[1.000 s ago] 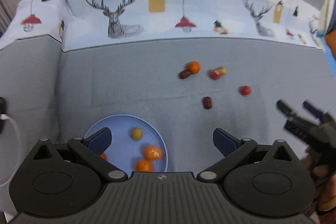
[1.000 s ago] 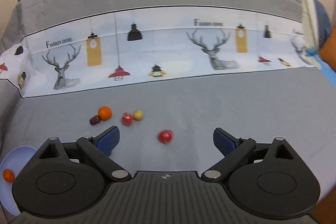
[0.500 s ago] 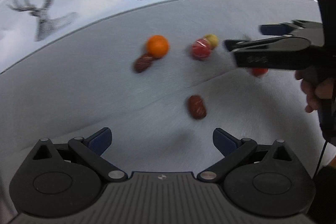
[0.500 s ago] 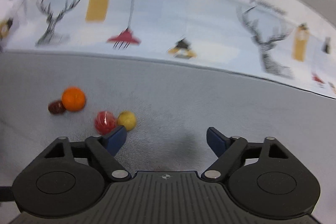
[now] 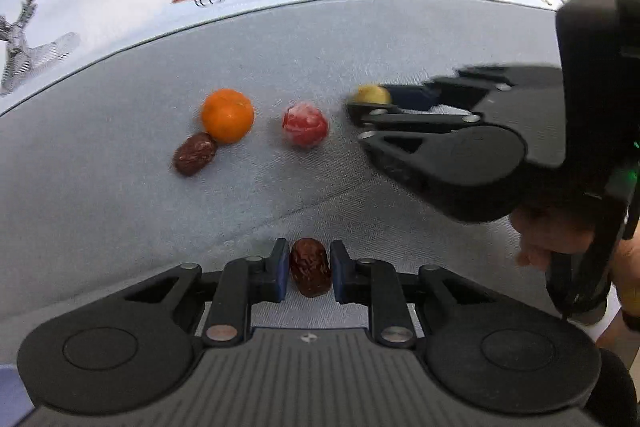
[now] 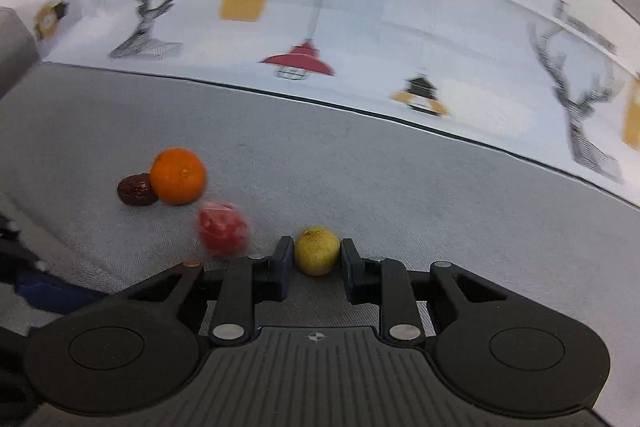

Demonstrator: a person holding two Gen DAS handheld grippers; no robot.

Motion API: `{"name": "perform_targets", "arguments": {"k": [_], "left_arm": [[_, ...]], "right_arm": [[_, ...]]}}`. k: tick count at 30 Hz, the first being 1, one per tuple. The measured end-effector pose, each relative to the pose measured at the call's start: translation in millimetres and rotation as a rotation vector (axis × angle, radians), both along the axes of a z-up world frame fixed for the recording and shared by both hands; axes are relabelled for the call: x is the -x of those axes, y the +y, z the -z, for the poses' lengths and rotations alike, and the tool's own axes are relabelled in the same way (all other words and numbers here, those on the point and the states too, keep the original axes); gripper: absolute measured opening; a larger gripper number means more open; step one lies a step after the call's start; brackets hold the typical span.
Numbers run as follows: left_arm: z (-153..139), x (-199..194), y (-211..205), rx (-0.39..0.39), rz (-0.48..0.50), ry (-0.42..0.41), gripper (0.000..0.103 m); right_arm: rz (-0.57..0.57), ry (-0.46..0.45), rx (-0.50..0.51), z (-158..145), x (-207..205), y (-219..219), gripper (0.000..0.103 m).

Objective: Organize fruits
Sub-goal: 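Grasp a small yellow fruit with the right tool while the left tool grasps a date, then carry the yellow fruit and date over the blue plate and open both tools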

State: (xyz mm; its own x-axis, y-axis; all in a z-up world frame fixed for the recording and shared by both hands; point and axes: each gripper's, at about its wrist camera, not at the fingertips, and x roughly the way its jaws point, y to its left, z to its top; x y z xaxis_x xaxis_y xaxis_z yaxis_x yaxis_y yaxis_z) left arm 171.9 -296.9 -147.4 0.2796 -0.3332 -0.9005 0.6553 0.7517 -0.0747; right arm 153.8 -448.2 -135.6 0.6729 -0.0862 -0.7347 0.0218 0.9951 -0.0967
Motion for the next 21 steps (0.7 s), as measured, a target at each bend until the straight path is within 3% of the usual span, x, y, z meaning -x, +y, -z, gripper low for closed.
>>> {"name": "perform_targets", "arguments": {"k": [4,8,13,21], "left_arm": [[-25,15,23,0.022,-0.034,-0.031,0.023],[-61,37,53,0.018,-0.073,-0.054,0.023],[-110,89,111,-0.007,-0.109,-0.104,0.023],[-154,165,207,-0.021,-0.232,-0.122,0.023]], "right_arm": [[0.190,-0.067,-0.043,-27,36,-12,0.026],[0.276,-0.158,-0.103,-71,94,-7,0.026],[0.230,-0.180,-0.186,-109,164,31,0.026],[0.079,-0.134,-0.282,-132,234,133,0.026]]}}
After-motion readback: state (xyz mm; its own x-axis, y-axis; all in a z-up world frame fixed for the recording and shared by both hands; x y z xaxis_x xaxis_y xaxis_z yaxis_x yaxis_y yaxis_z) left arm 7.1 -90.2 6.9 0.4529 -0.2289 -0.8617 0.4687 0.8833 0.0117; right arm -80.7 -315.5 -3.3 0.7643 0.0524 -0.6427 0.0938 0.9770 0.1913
